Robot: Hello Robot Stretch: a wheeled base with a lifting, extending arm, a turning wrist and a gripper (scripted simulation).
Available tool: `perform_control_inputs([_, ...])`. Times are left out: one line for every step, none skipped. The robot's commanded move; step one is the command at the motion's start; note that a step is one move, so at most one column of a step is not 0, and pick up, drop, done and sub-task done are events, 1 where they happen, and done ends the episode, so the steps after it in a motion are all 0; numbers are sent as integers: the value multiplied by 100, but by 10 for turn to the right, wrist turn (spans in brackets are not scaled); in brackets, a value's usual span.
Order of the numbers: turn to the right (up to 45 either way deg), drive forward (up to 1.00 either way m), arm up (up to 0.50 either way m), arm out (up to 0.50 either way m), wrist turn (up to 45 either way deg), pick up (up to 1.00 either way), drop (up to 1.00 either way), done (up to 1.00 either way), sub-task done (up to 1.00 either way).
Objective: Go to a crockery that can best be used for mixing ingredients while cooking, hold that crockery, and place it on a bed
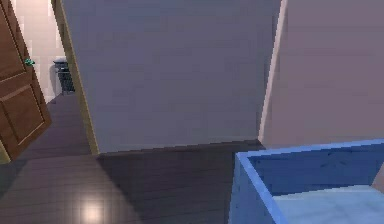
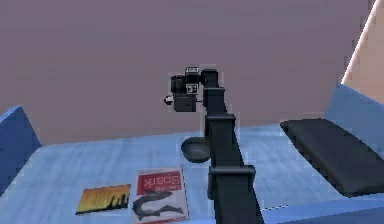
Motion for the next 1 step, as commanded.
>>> perform_control_inputs([0, 0, 0, 0, 0, 0, 0, 100, 0])
